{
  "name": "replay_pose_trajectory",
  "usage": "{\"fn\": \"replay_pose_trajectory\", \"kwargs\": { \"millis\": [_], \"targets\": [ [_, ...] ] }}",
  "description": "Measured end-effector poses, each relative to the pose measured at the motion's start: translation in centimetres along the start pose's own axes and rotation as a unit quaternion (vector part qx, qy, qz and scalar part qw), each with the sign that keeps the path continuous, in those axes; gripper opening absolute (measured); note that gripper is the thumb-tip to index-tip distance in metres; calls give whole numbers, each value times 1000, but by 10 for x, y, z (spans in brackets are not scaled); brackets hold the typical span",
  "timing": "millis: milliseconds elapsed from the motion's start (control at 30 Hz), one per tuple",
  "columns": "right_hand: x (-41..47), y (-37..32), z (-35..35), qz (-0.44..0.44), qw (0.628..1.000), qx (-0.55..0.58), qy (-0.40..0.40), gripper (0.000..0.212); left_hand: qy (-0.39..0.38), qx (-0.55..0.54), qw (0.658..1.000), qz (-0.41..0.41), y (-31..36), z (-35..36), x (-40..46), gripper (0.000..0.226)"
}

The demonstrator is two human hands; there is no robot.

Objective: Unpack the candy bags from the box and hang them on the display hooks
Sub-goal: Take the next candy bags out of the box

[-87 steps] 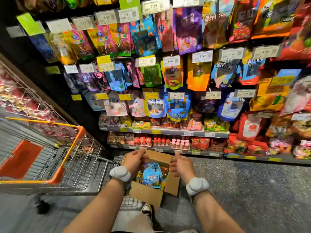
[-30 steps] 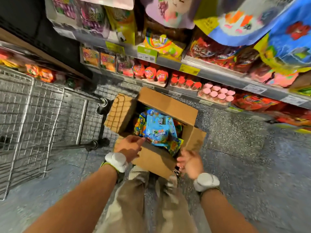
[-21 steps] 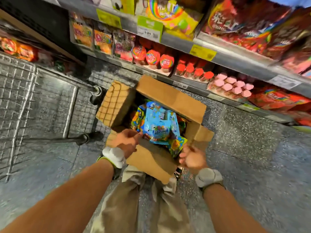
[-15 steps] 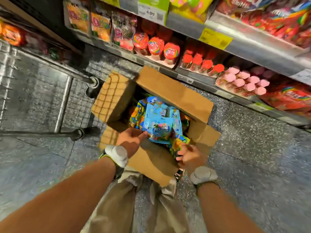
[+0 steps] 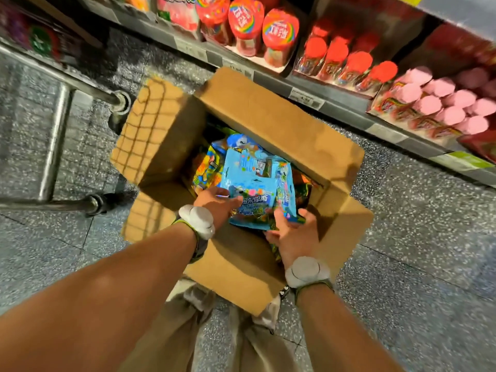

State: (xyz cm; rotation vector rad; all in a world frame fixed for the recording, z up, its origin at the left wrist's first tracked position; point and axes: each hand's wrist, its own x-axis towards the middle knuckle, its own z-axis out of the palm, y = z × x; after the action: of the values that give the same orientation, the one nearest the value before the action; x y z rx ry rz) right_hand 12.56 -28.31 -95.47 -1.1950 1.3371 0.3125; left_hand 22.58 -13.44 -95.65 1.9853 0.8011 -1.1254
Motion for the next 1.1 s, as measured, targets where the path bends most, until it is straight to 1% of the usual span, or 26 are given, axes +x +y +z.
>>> {"fn": "replay_pose_trajectory", "kwargs": {
  "millis": [67,100,133,233,267,300,333,400,467,533,600,633,700,733,767,833,900,967,1033,1067,1100],
  "targets": [
    [7,4,5,-4,1000,0,12,64,2,-16,1000,-15,0,8,10,50],
    [10,6,7,-5,1000,15,16,64,4,-20,999,-27,1,13,14,46],
    [16,10,12,-3,999,36,17,65,12,-17,999,-33,1,18,20,47],
    [25,8,21,-8,998,64,28,63,12,0,999,-42,-1,29,31,67],
    [28,10,23,-2,997,68,35,62,12,8,999,-45,-4,32,34,70],
    [30,9,23,4,997,69,40,60,19,27,998,-46,-2,35,34,66],
    [31,7,24,7,997,63,42,55,25,50,998,-43,-1,36,34,59],
    [33,8,22,0,999,22,36,42,38,66,997,-35,1,38,33,47],
    [30,7,19,-5,999,-28,27,32,36,38,998,-27,4,38,31,45],
    [25,8,18,-29,996,-73,40,30,19,21,1000,-1,5,35,24,48],
    [18,7,15,-81,982,-160,51,34,7,-9,1000,13,7,30,11,52],
    [12,4,14,-102,972,-202,61,35,-3,-23,999,24,8,25,3,49],
    [0,-3,13,-117,960,-241,82,31,-10,-30,999,45,7,21,-7,24],
    [-7,-7,13,-121,959,-241,93,27,-11,-36,998,54,7,17,-12,29],
    [-14,-13,11,-134,957,-238,98,22,-16,-36,997,59,9,10,-17,40],
    [-25,-25,5,-138,963,-223,67,13,-23,-49,996,72,16,-1,-32,48],
    [-46,-40,1,-117,972,-204,14,11,-42,-65,994,76,20,-12,-44,44],
    [-68,-58,-6,-96,987,-124,-26,13,-45,-71,994,76,29,-24,-60,36],
    [-82,-75,-9,-73,994,-58,-58,11,-43,-104,991,69,39,-35,-78,31],
    [-87,-80,-12,-51,995,-18,-82,19,-46,-114,990,62,45,-42,-89,29],
    [-91,-87,-14,-4,994,39,-98,41,-49,-120,989,64,49,-49,-97,30]
  ]
}}
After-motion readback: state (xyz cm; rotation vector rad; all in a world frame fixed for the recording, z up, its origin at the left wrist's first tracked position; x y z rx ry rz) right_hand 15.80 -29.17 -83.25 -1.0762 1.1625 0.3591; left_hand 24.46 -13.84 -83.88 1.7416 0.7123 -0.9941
